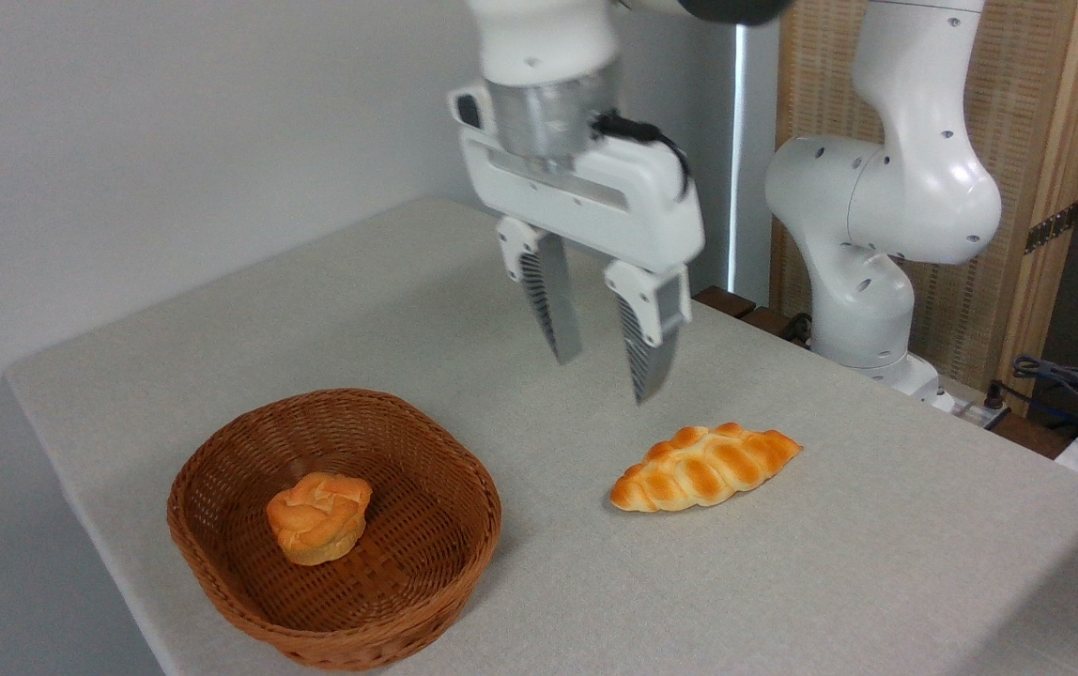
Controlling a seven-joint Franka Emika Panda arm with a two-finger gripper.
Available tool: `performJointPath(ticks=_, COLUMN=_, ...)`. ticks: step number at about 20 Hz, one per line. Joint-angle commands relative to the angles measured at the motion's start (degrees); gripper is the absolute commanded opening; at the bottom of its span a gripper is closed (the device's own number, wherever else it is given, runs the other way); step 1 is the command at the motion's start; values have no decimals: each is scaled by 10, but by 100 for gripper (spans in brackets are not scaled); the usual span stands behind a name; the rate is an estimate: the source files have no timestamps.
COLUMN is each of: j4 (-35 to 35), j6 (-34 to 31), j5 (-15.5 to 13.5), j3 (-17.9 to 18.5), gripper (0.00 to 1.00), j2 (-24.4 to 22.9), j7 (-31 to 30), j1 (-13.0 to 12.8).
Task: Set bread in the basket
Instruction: 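Move the open gripper over the braided bread roll and lower it, then close the gripper around the middle of the braided roll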
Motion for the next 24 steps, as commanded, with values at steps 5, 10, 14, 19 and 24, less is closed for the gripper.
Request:
performJointPath(ticks=5, j4=-147, j6=76, j5=8, j3=4, gripper=100, j2=-75, j7=232, j1=1)
performJointPath(ticks=10, j4=-175, j6=75, j5=10, j3=13, gripper=100, j2=-67, j7=276, j1=1)
performJointPath(ticks=14, j4=-192, j6=76, j5=41, j3=14, gripper=100, j2=-63, j7=276, j1=1)
performJointPath(ticks=19, j4=-196, j6=76, j5=60, j3=19, gripper=100, j2=-62, j7=276, j1=2)
performJointPath(ticks=24, j4=-204, j6=79, j5=60, j3=26, gripper=100, j2=-57, j7=276, j1=2)
